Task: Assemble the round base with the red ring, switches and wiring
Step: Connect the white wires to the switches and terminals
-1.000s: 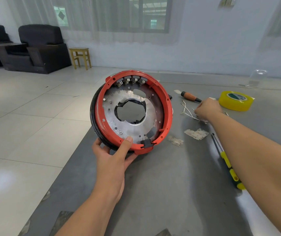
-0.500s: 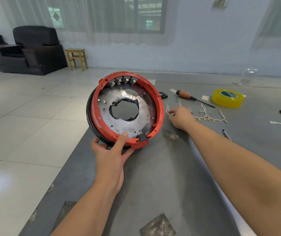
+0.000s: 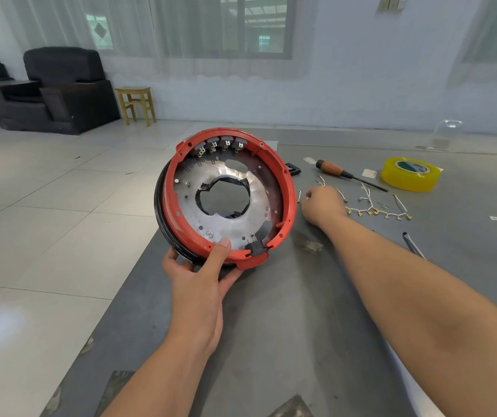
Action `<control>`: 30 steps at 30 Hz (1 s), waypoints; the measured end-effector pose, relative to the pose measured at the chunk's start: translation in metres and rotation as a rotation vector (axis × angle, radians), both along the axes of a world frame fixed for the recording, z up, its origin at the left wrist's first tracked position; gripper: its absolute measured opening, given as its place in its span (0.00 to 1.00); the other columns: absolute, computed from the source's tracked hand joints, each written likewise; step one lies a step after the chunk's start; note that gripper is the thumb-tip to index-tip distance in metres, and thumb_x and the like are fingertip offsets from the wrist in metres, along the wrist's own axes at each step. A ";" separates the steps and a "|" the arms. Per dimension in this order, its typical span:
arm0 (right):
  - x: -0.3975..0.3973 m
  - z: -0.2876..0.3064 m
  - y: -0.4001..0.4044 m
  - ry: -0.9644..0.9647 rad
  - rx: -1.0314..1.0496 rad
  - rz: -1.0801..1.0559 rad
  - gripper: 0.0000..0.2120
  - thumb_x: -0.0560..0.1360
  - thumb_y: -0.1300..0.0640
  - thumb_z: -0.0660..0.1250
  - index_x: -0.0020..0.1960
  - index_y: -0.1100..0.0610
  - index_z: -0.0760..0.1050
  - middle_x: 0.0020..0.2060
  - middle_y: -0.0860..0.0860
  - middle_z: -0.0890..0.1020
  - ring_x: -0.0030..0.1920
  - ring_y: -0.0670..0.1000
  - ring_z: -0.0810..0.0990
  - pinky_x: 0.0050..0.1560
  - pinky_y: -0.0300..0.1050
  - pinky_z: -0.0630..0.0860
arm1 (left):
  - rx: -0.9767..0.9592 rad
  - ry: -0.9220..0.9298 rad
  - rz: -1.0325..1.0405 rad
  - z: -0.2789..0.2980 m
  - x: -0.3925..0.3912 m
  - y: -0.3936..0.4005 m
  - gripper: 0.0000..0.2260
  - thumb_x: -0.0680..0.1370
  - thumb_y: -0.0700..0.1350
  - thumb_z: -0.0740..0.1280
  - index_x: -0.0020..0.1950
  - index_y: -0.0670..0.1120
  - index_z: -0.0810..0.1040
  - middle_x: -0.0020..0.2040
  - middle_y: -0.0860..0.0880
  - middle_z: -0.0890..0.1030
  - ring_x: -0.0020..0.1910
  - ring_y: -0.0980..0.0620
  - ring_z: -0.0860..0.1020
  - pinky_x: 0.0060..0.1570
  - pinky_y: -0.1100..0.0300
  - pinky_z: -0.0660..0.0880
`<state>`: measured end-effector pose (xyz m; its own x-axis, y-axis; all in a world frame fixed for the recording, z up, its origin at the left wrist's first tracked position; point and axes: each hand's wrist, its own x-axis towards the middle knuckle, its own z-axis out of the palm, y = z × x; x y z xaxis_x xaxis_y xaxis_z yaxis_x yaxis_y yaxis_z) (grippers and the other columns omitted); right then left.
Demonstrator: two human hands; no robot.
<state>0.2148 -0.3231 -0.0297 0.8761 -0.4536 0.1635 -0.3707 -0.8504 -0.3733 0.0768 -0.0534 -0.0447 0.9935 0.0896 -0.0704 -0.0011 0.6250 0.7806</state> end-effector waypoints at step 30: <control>-0.007 0.005 0.035 0.170 -0.218 -0.022 0.18 0.80 0.62 0.58 0.68 0.58 0.76 0.66 0.60 0.72 0.65 0.63 0.78 0.59 0.56 0.76 | -0.025 0.019 0.002 0.002 0.000 0.001 0.30 0.76 0.39 0.77 0.72 0.50 0.65 0.64 0.46 0.80 0.54 0.50 0.87 0.48 0.48 0.86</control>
<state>0.2081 -0.2878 -0.0247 0.8895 -0.4433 0.1111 -0.4318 -0.8948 -0.1137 0.0771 -0.0523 -0.0428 0.9918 0.0892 -0.0912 0.0124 0.6442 0.7647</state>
